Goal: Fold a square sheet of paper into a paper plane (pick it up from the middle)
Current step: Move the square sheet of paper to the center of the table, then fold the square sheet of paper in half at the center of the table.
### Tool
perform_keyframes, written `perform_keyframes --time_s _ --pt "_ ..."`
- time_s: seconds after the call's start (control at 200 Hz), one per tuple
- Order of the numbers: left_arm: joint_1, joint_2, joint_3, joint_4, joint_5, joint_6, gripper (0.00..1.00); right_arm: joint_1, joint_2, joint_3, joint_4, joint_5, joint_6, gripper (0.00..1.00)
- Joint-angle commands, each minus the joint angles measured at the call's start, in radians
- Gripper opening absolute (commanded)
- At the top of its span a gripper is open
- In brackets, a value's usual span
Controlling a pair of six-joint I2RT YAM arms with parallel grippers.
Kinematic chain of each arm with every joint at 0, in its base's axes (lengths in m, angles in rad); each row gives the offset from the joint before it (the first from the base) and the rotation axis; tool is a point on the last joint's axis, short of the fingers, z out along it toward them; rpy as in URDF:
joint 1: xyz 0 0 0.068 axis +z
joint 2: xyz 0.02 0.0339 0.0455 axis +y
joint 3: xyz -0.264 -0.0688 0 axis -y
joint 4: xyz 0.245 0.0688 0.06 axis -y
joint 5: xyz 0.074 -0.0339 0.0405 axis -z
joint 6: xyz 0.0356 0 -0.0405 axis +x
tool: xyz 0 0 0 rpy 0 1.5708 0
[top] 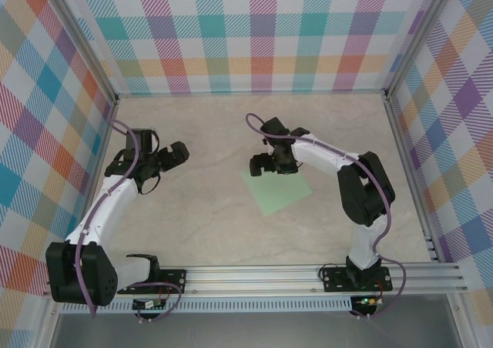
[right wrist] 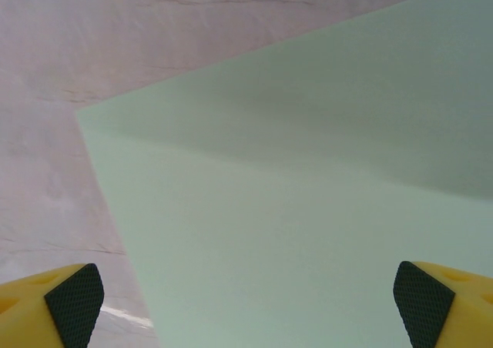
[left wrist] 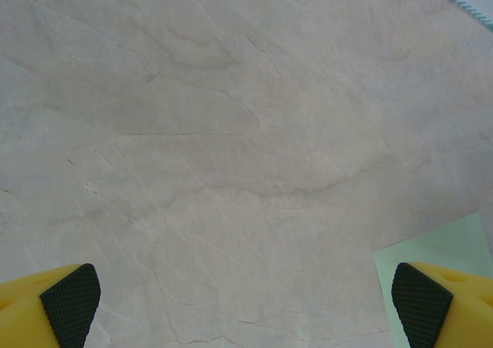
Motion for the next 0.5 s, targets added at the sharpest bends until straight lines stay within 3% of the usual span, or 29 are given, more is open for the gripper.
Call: perform_keyframes --time_s 0.0,0.495 --pt "0.003 0.005 0.024 -0.017 0.017 -0.008 1.0 -0.009 0.013 0.032 -0.094 0.002 -0.167 1.0" --pt "0.003 0.011 0.015 -0.008 0.013 0.003 1.0 -0.008 0.174 0.178 -0.226 0.038 -0.171 1.0"
